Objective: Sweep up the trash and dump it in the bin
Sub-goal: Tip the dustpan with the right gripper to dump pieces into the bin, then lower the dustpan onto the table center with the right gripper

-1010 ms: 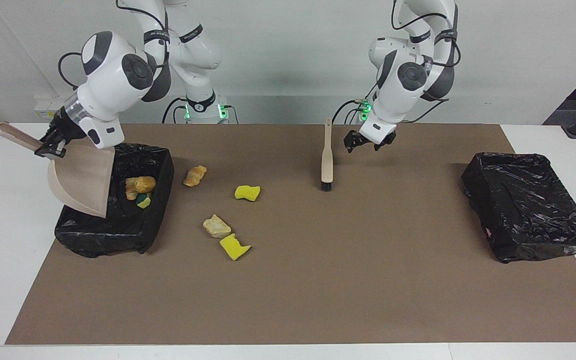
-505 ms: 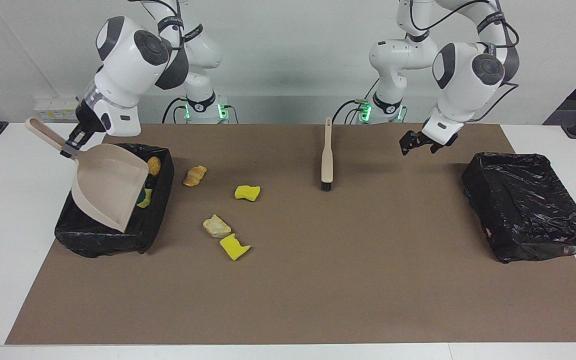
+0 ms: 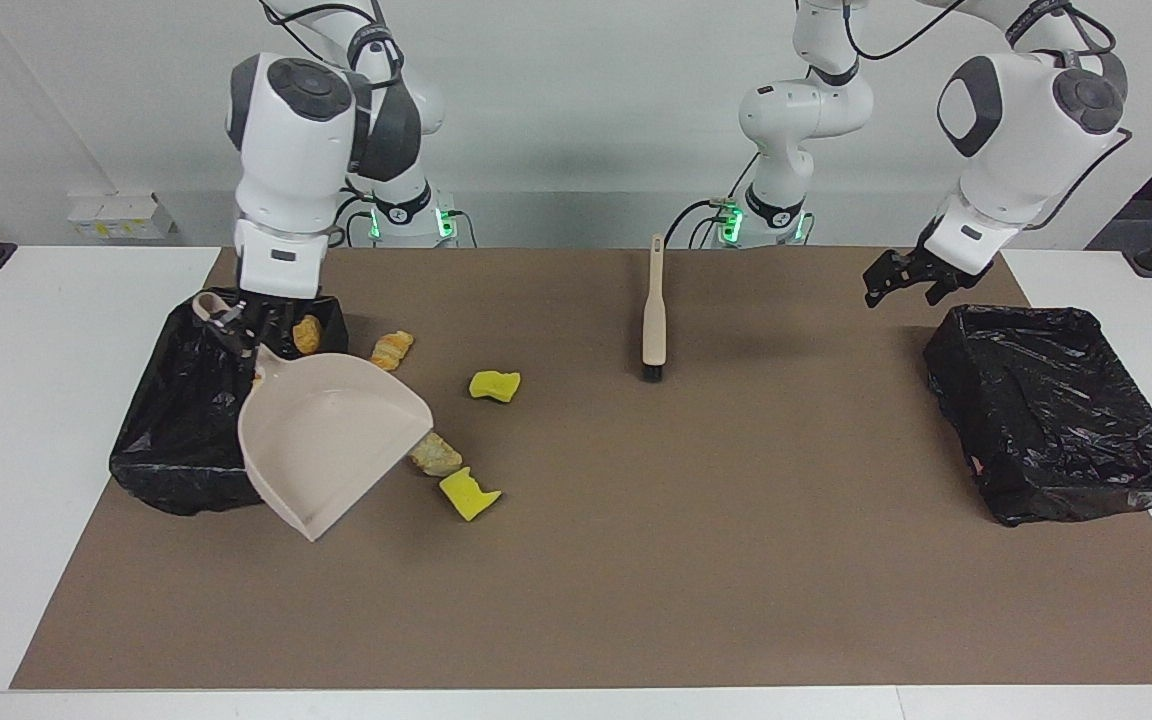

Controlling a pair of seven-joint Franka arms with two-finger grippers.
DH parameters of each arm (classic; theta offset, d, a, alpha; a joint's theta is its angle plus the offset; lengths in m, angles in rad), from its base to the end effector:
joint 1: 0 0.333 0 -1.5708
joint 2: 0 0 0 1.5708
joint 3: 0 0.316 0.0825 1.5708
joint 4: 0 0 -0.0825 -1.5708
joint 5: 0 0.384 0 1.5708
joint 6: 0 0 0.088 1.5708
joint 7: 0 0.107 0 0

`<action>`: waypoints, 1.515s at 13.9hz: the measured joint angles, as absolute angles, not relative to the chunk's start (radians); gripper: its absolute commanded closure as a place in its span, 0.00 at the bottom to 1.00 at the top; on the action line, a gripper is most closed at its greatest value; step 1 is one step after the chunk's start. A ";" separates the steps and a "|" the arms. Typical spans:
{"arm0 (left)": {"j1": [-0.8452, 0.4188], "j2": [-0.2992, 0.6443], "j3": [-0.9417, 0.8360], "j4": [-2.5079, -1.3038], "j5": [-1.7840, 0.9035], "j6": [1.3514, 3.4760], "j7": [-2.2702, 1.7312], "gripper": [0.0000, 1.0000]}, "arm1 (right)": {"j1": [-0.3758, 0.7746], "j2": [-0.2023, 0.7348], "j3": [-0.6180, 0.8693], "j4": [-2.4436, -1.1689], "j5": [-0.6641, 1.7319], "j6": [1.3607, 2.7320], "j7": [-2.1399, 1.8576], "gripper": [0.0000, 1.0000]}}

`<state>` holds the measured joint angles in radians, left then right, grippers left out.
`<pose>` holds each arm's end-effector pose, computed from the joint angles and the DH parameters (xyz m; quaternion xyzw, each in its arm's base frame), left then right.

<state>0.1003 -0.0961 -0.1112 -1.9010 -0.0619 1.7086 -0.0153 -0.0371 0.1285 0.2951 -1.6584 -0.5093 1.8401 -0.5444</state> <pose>0.5218 -0.0133 0.5315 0.9985 0.0084 -0.0487 0.0245 0.6017 0.1090 0.5435 0.8719 0.4331 -0.0034 0.2285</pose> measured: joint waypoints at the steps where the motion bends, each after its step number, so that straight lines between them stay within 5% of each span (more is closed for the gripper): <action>1: 0.100 -0.086 -0.112 -1.862 -0.062 1.690 -0.015 0.00 | 0.020 0.159 0.297 -1.626 -0.500 1.817 -0.438 1.00; 8: 0.100 -0.086 -0.112 -1.625 -0.060 1.498 -0.015 0.00 | 0.241 0.438 0.295 -1.338 -0.336 1.777 0.299 1.00; 13: 0.102 -0.093 -0.111 -1.598 -0.060 1.474 -0.015 0.00 | 0.409 0.668 0.268 -1.175 -0.334 1.847 0.714 1.00; 19: 0.104 -0.093 -0.110 -1.601 -0.060 1.474 -0.014 0.00 | 0.442 0.779 0.296 -1.127 -0.262 1.983 0.868 1.00; 21: 0.104 -0.093 -0.110 -1.601 -0.060 1.474 -0.014 0.00 | 0.455 0.802 0.306 -1.124 -0.258 2.006 0.886 0.86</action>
<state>0.1043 -0.0926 -0.1101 -1.6014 -0.0595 1.4737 -0.0141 0.4555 0.8015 0.3058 -1.1243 -0.2579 2.0061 0.8859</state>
